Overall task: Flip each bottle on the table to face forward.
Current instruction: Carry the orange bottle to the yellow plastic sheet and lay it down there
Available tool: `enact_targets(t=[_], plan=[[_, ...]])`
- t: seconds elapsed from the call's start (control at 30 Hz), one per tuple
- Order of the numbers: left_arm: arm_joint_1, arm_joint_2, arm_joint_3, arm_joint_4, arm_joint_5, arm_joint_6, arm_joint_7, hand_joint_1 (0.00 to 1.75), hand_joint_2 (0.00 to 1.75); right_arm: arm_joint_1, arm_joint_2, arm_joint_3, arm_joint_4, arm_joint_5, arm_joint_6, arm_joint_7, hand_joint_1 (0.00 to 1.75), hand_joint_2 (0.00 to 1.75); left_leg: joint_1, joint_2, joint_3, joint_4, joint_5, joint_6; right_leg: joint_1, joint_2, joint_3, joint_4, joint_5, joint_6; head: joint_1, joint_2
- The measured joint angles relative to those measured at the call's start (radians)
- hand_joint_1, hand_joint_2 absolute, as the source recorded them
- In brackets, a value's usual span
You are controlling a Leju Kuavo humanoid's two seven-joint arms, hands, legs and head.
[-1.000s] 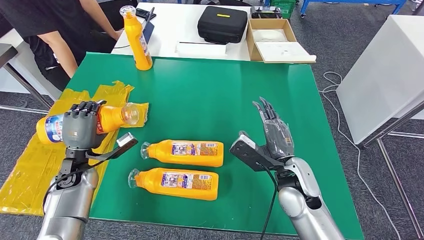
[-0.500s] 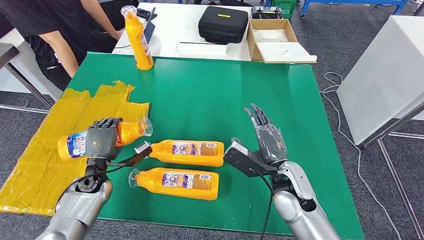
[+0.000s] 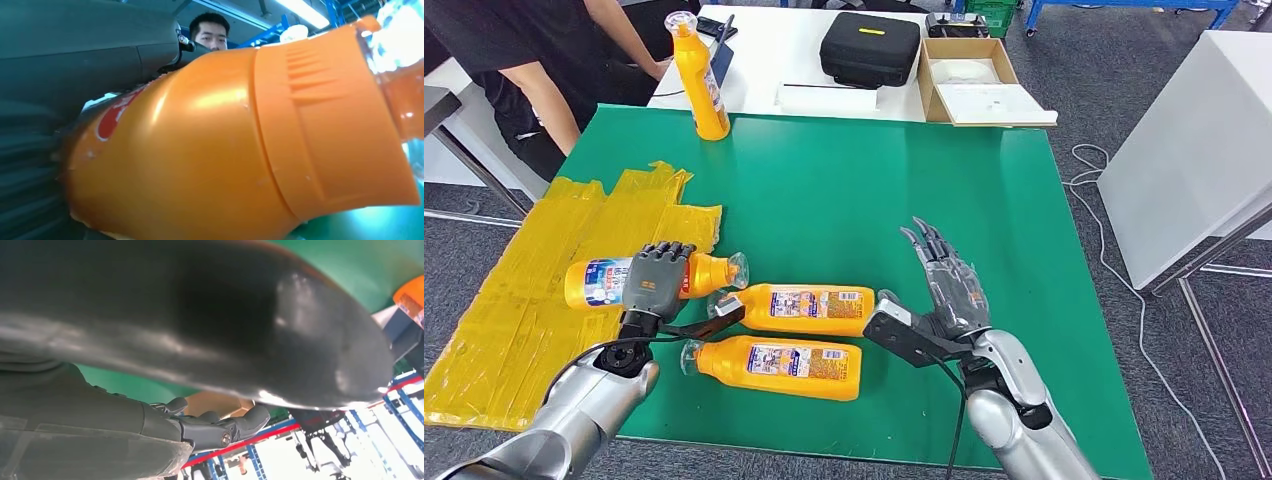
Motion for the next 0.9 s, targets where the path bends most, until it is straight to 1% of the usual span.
enact_targets(t=[0.1, 0.23, 0.47, 0.73, 0.8, 0.83, 0.87, 0.9], plan=[[0.000, 0.002, -0.003, 0.024, 0.002, 0.000, 0.008, 0.00, 0.00, 0.014, -0.007, 0.009, 0.001, 0.005, -0.004, 0.000, 0.00, 0.00, 0.000, 0.000, 0.000, 0.000, 0.000, 0.000, 0.000, 0.000, 0.000, 0.000, 0.000, 0.000, 0.000, 0.000], [-0.001, 0.002, 0.009, 0.041, 0.010, 0.000, -0.003, 0.00, 0.00, 0.024, -0.009, 0.025, 0.001, 0.020, -0.005, 0.017, 0.00, 0.00, 0.000, 0.000, 0.000, 0.000, 0.000, 0.000, 0.000, 0.000, 0.000, 0.000, 0.000, 0.000, 0.000, 0.000], [-0.020, 0.000, 0.060, 0.051, 0.009, 0.000, -0.029, 0.00, 0.00, 0.011, 0.023, 0.041, 0.001, 0.054, 0.021, 0.053, 0.00, 0.00, 0.000, 0.000, 0.000, 0.000, 0.001, 0.000, 0.000, 0.000, 0.000, 0.000, 0.000, 0.000, 0.000, 0.000], [-0.033, -0.007, 0.123, 0.054, 0.023, 0.000, -0.050, 0.00, 0.00, 0.002, 0.038, 0.046, 0.001, 0.064, 0.026, 0.056, 0.00, 0.00, 0.000, 0.000, 0.000, 0.000, 0.001, 0.000, 0.000, 0.000, 0.000, 0.000, 0.000, 0.000, 0.000, 0.000], [-0.033, -0.008, 0.143, 0.051, 0.054, 0.001, -0.074, 0.00, 0.00, 0.002, 0.040, 0.047, 0.001, 0.068, 0.027, 0.055, 0.00, 0.00, 0.000, 0.000, 0.000, 0.000, 0.001, 0.000, 0.000, 0.000, 0.000, 0.000, 0.000, 0.000, 0.000, 0.000], [-0.033, -0.010, 0.160, 0.047, 0.085, 0.001, -0.100, 0.00, 0.00, 0.003, 0.041, 0.047, 0.001, 0.070, 0.030, 0.054, 0.00, 0.00, 0.000, 0.000, 0.000, 0.000, 0.001, 0.000, 0.000, 0.000, 0.000, 0.000, 0.000, 0.000, 0.000, 0.000], [-0.034, -0.013, 0.185, 0.041, 0.134, 0.001, -0.145, 0.00, 0.00, 0.003, 0.043, 0.047, 0.001, 0.072, 0.033, 0.051, 0.00, 0.00, 0.000, 0.000, 0.000, 0.000, 0.001, 0.000, 0.000, 0.000, 0.000, 0.000, 0.000, 0.000, 0.000, 0.000], [-0.037, -0.017, 0.220, 0.036, 0.208, 0.000, -0.212, 0.00, 0.00, 0.003, 0.045, 0.048, 0.002, 0.072, 0.038, 0.045, 0.00, 0.00, 0.000, 0.000, 0.000, 0.000, 0.001, 0.000, 0.000, 0.000, 0.000, 0.000, 0.000, 0.000, 0.000, 0.000]])
